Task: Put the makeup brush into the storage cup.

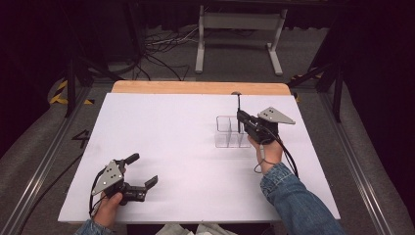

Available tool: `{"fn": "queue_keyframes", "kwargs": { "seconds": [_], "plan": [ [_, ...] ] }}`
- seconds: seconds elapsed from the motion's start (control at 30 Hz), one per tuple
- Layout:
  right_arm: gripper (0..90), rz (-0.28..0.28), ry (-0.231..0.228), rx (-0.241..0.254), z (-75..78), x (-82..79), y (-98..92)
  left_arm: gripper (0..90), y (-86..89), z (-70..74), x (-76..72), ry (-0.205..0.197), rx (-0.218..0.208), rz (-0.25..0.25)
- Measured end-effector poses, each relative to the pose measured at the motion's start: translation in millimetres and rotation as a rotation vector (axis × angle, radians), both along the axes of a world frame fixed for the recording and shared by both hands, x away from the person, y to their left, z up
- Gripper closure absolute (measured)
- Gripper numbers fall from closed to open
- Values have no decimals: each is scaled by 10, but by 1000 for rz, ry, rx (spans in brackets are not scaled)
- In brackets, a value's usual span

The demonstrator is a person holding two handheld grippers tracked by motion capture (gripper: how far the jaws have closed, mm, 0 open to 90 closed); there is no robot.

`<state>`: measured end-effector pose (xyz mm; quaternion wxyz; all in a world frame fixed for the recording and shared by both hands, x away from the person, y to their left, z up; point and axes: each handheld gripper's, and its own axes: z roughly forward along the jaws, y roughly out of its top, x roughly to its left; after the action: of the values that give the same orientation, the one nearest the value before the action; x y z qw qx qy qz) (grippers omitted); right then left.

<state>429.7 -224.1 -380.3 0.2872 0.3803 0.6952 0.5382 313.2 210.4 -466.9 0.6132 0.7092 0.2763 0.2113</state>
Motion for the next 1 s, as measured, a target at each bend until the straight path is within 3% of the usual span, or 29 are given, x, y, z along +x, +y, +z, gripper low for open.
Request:
{"fn": "queue_keyframes", "kwargs": {
  "seconds": [0.23,0.27,0.4,0.57,0.6,0.63,0.73,0.8,0.9,1.0],
  "plan": [
    [831,5,6,-3,-4,4,2,1,1,1,0,-1,0,1],
    [715,22,9,7,-3,10,-1,1,1,1,-1,-1,-1,0],
    [493,26,12,21,17,8,-18,1,-1,0,-1,-1,0,1],
    [292,34,-6,34,65,-19,-60,1,-1,-1,1,1,1,-1],
    [292,34,-6,34,65,-19,-60,1,-1,0,1,0,1,-1],
    [221,31,-28,25,93,-45,-72,1,-1,0,1,0,1,0],
    [147,39,-57,22,140,-86,-90,1,-2,0,2,0,1,-1],
    [131,43,-61,22,153,-98,-95,1,-2,0,2,0,1,-1],
    [102,70,-49,64,208,-169,-138,1,0,2,1,1,1,-2],
    [84,81,-54,61,236,-220,-161,1,-1,2,-1,0,0,-1]
  ]
}}
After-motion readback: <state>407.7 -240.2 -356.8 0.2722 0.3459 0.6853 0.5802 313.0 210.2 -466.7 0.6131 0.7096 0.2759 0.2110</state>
